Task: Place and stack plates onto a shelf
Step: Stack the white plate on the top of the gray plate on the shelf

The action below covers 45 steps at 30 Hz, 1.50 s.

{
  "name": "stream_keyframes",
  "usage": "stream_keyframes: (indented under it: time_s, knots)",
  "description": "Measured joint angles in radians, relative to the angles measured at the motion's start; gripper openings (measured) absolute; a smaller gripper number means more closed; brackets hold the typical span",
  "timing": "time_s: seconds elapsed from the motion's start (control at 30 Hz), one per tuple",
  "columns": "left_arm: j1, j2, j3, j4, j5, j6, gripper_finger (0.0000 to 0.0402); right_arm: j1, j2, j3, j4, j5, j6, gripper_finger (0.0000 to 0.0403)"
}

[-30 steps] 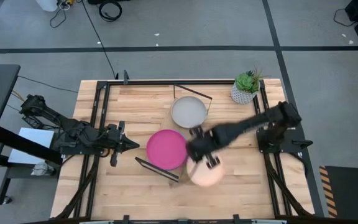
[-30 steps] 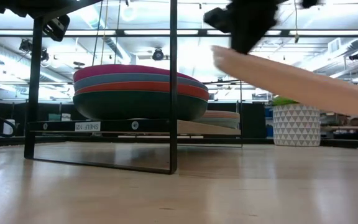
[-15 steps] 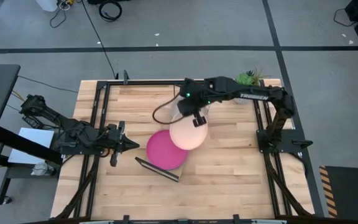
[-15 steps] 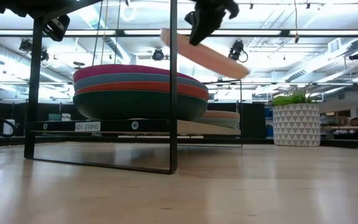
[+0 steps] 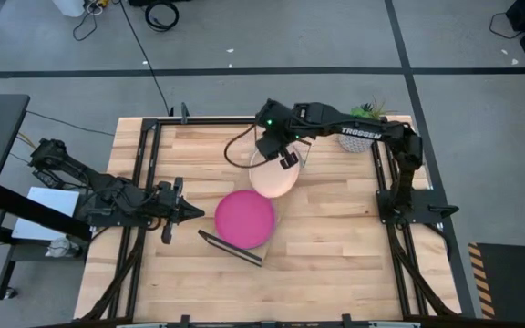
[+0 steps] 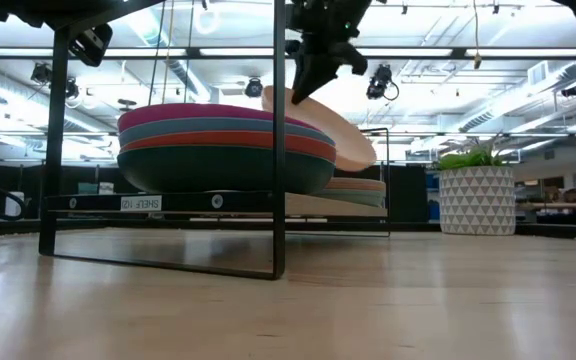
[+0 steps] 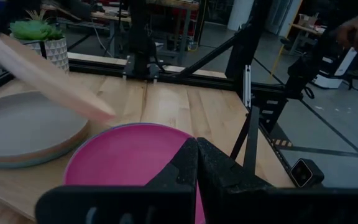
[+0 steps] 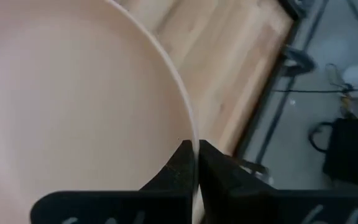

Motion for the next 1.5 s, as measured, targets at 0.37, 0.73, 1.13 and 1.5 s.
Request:
stream_keyframes:
  time_s: [0.37,0.73,1.13,1.5]
  knots:
    - [0.000,0.000,0.000,0.000,0.000,0.000,0.0007,-0.028,-0.001,0.000,0.016,0.060,-0.195,0.0026]
    - [0.000,0.000,0.000,0.000,0.000,0.000,0.0007,-0.031,-0.002,-0.115,0.028,0.086,-0.236,0.0033]
    - [0.000,0.000,0.000,0.000,0.000,0.000,0.0007,-0.025,-0.002,-0.145,0.110,0.132,-0.219,0.0069]
    - [0.000,0.000,0.000,0.000,0.000,0.000,0.0007,0.009,-0.019,-0.145,0.059,0.147,-0.095,0.0058]
